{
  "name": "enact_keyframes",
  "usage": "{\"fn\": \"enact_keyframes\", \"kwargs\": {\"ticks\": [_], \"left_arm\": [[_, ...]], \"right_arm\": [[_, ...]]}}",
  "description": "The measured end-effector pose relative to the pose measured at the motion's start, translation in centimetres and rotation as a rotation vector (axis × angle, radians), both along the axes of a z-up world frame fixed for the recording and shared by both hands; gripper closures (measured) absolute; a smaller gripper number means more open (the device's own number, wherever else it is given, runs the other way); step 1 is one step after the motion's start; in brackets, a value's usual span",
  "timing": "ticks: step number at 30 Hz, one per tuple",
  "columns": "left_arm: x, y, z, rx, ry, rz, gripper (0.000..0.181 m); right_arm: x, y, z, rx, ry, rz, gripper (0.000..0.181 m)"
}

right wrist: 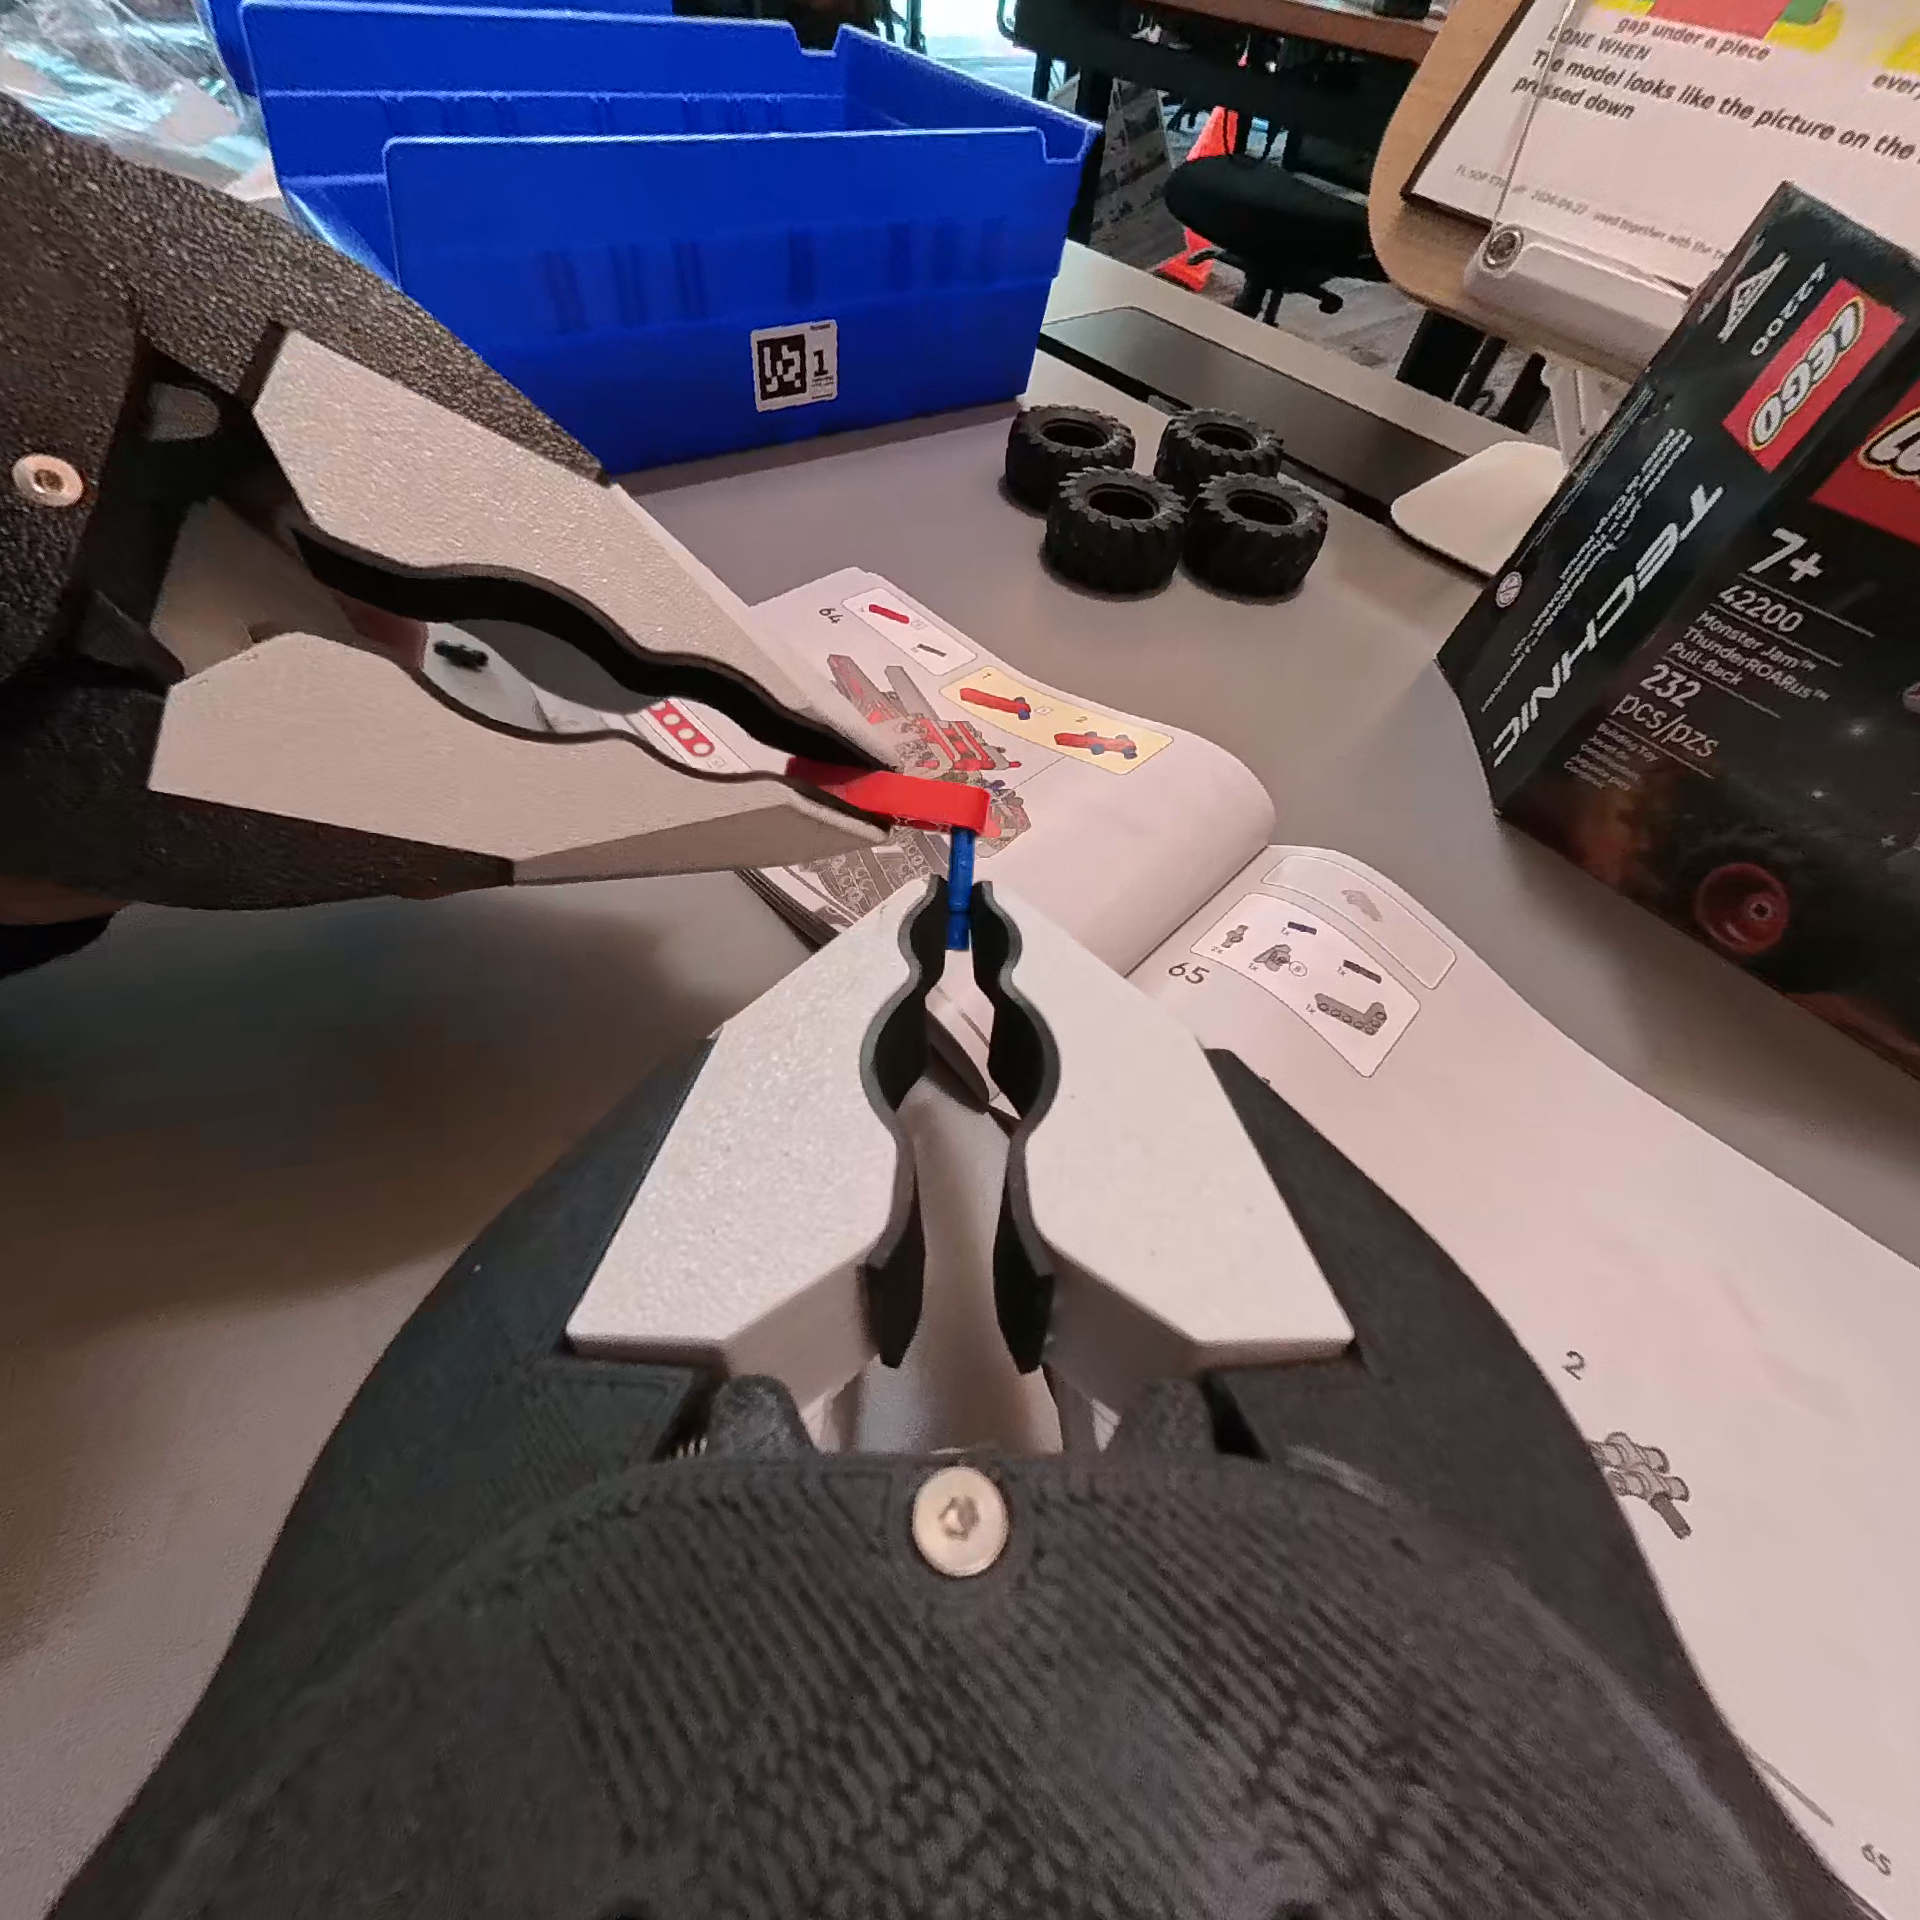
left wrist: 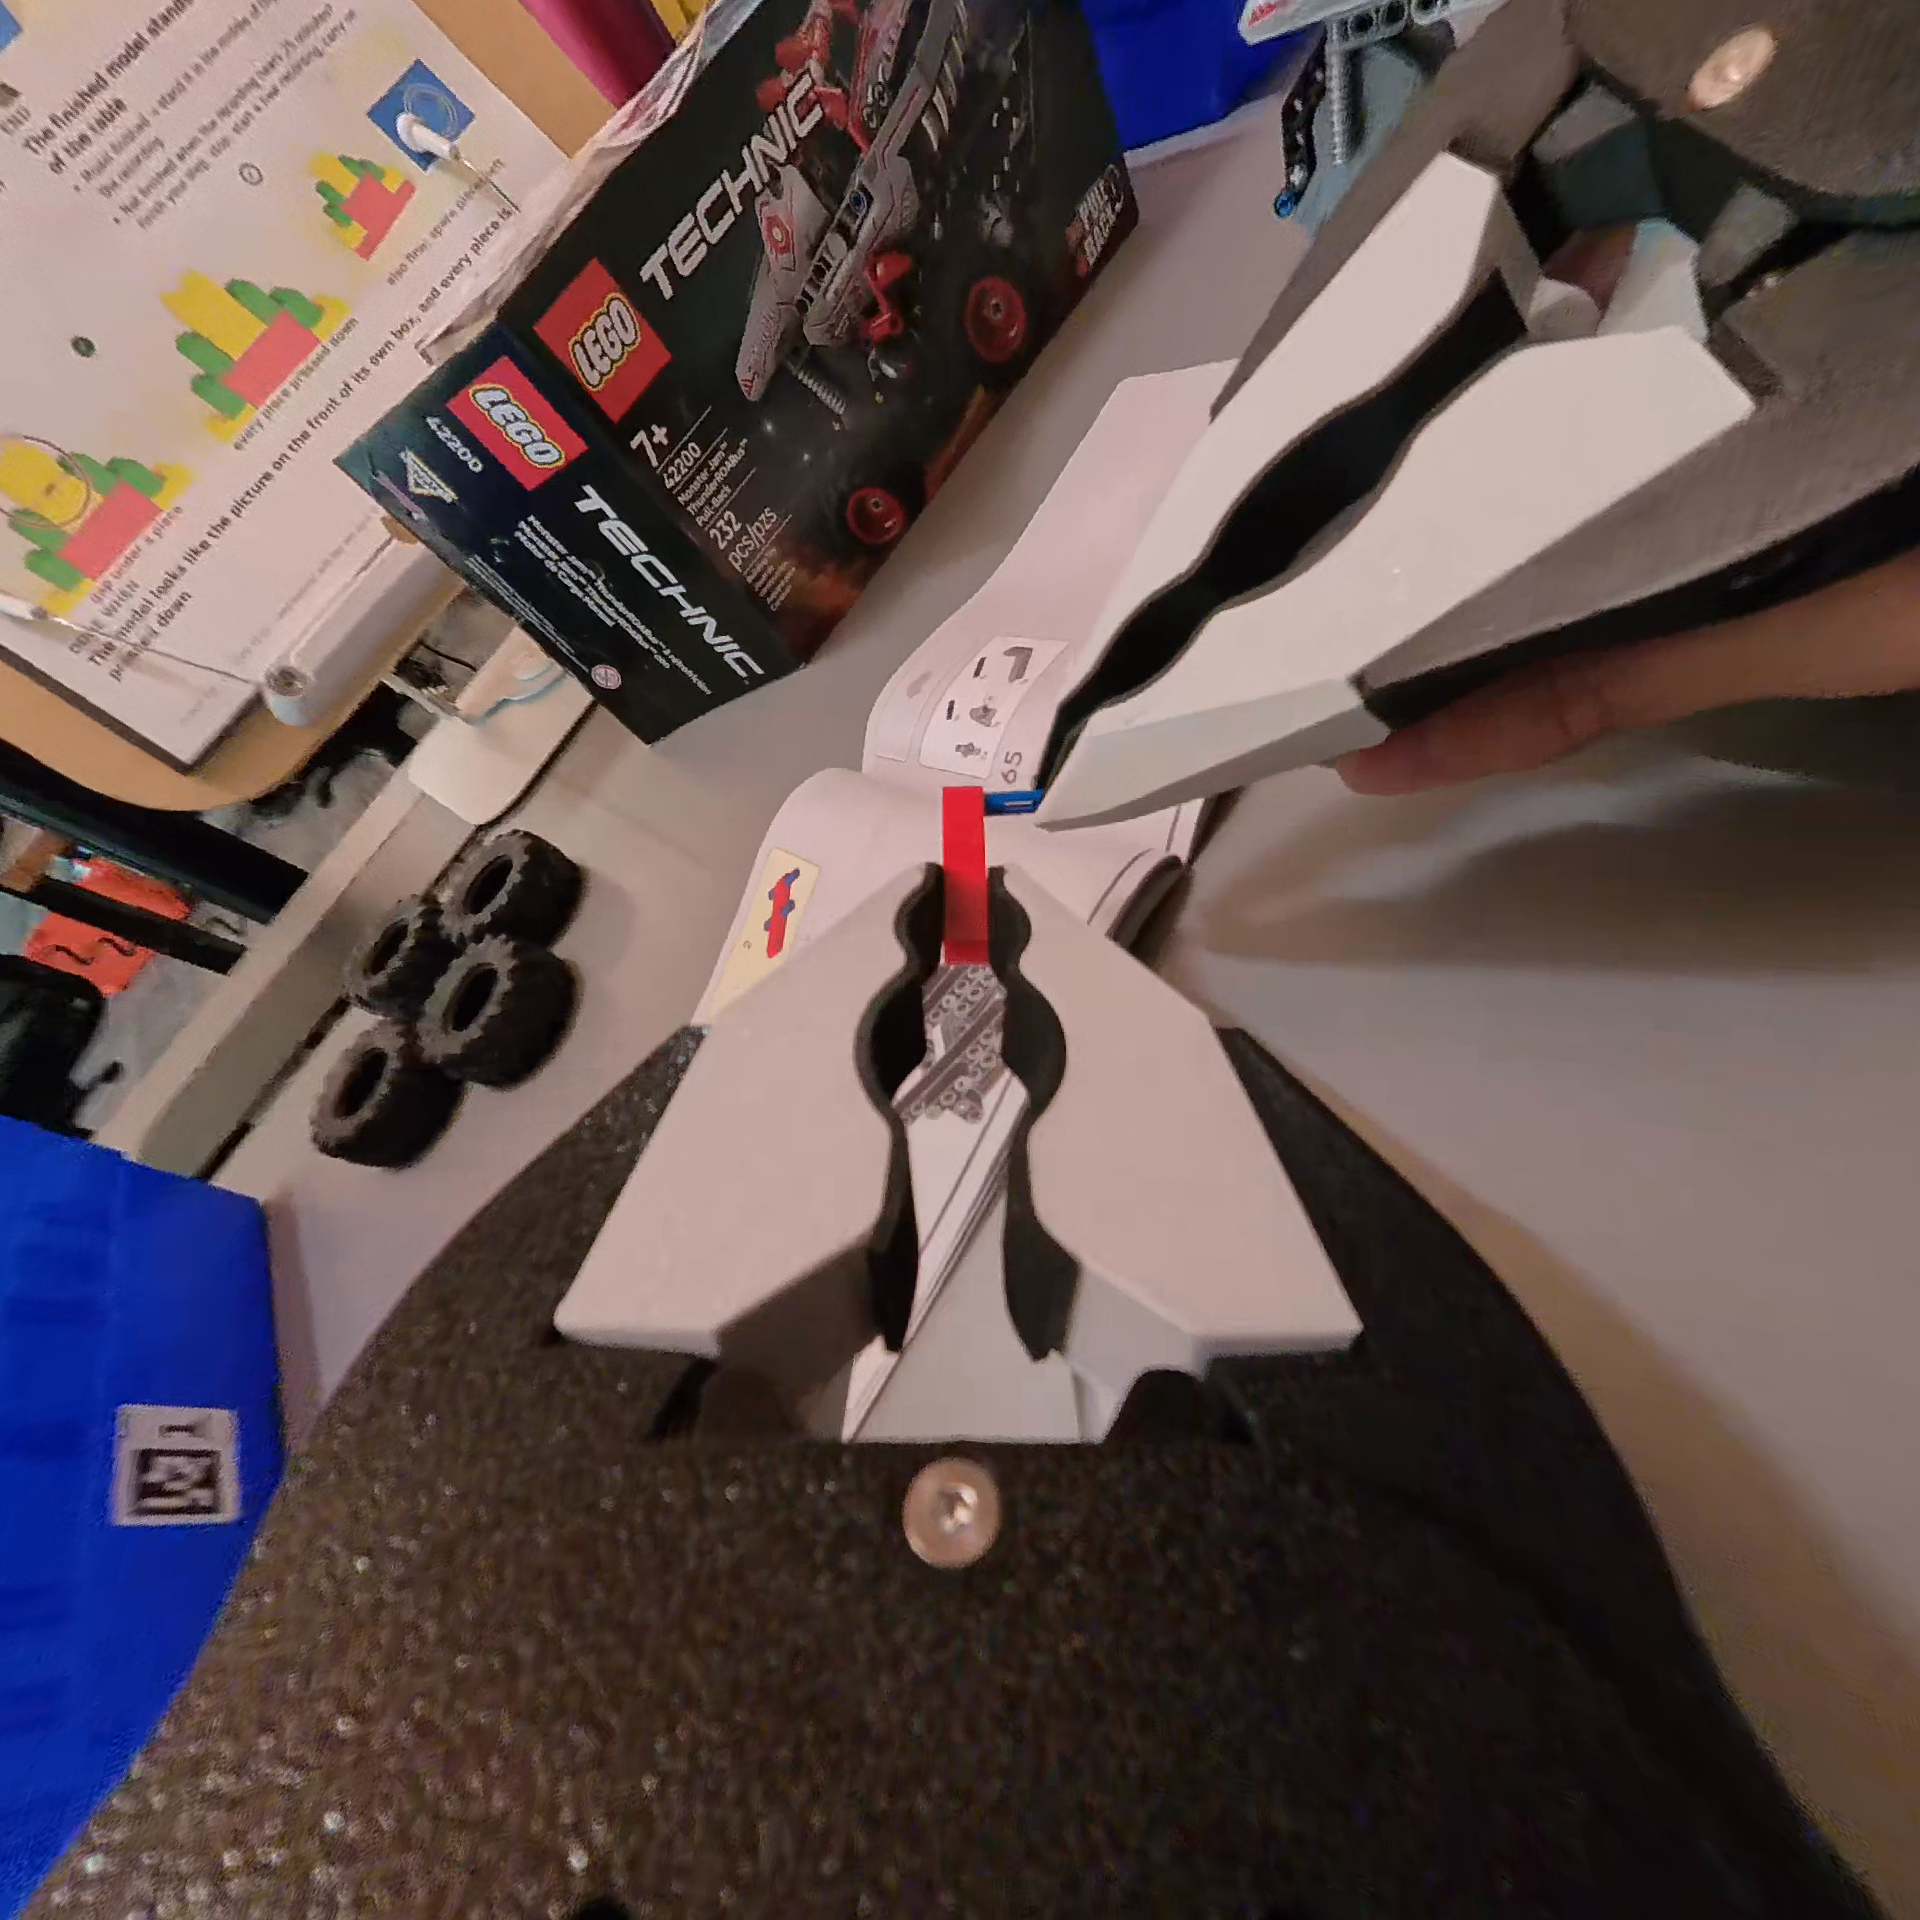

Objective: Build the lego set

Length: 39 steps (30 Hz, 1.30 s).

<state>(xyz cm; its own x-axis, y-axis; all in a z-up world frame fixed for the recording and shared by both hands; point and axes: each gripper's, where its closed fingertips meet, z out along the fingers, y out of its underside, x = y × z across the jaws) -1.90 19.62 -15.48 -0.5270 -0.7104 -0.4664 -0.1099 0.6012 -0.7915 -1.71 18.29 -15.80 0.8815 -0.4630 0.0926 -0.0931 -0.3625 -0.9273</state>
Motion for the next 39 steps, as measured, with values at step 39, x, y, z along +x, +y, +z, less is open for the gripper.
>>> {"fn": "enact_keyframes", "kwargs": {"ticks": [39], "left_arm": [[-0.2,-0.8,-4.6,0.043,0.199,0.003,0.176]], "right_arm": [[2.7,-2.7,-3.2,-0.262,-0.060,-0.116,0.181]]}}
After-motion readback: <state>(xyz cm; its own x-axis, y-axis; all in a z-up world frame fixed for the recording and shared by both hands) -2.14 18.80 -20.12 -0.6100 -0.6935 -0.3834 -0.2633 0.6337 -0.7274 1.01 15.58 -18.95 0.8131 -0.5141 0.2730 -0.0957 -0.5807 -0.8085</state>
